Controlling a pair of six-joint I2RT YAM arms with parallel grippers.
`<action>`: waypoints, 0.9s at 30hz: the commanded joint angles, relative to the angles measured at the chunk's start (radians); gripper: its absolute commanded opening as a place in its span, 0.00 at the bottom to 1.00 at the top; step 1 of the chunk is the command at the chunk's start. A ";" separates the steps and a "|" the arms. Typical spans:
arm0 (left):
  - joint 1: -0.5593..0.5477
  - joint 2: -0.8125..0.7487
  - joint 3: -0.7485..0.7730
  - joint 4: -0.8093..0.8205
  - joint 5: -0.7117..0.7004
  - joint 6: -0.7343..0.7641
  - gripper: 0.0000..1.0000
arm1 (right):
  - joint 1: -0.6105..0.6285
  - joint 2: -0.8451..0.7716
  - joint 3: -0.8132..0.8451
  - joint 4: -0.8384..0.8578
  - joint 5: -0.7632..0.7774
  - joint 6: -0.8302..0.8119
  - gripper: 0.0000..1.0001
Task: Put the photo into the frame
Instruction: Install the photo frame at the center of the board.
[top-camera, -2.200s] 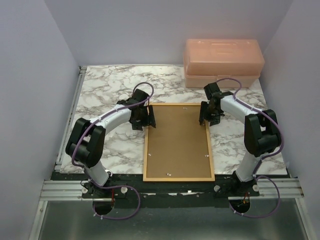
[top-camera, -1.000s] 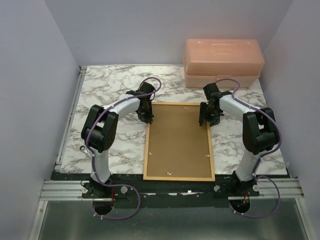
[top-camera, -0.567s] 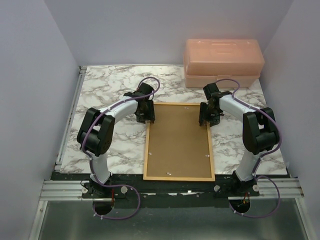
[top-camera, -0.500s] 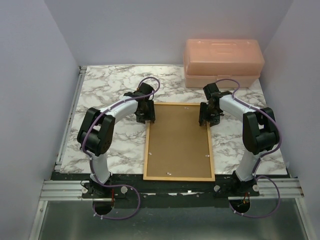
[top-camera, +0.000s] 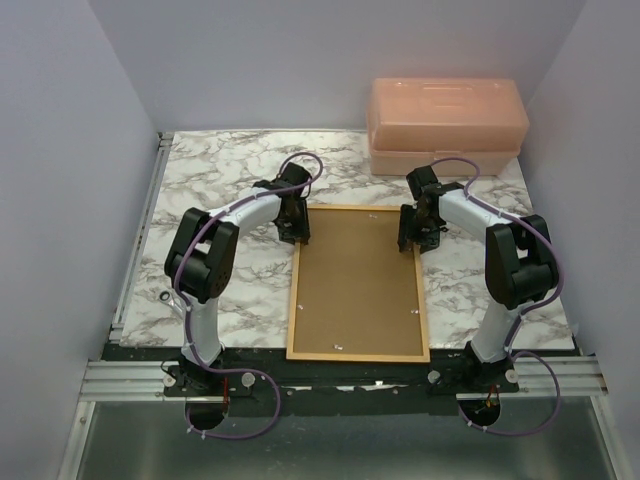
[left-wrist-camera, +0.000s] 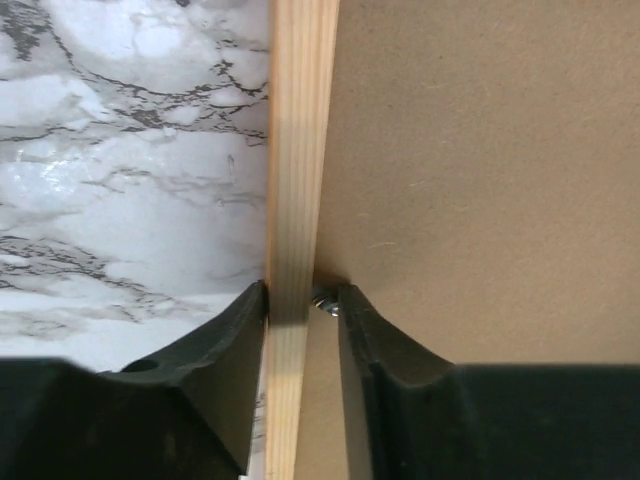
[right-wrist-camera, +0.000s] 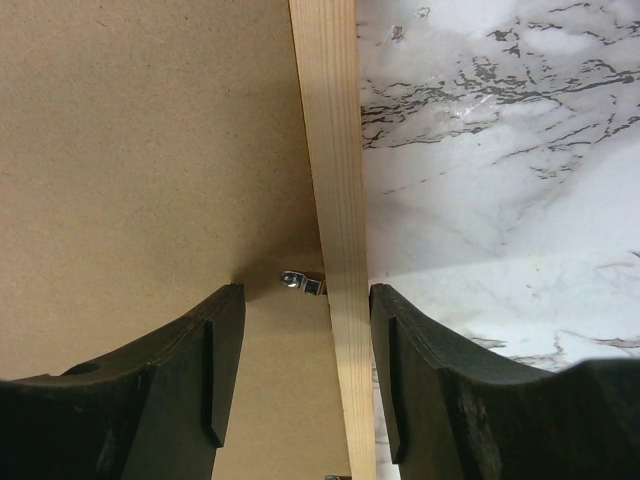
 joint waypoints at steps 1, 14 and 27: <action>-0.001 0.033 0.019 -0.011 -0.026 0.002 0.26 | 0.006 0.013 0.010 -0.008 -0.029 -0.006 0.59; 0.009 -0.065 -0.072 0.016 0.015 0.002 0.00 | 0.006 0.027 0.049 -0.010 -0.126 -0.008 0.59; 0.135 -0.402 -0.397 0.091 0.158 -0.045 0.72 | 0.117 0.255 0.365 -0.070 -0.166 0.011 0.59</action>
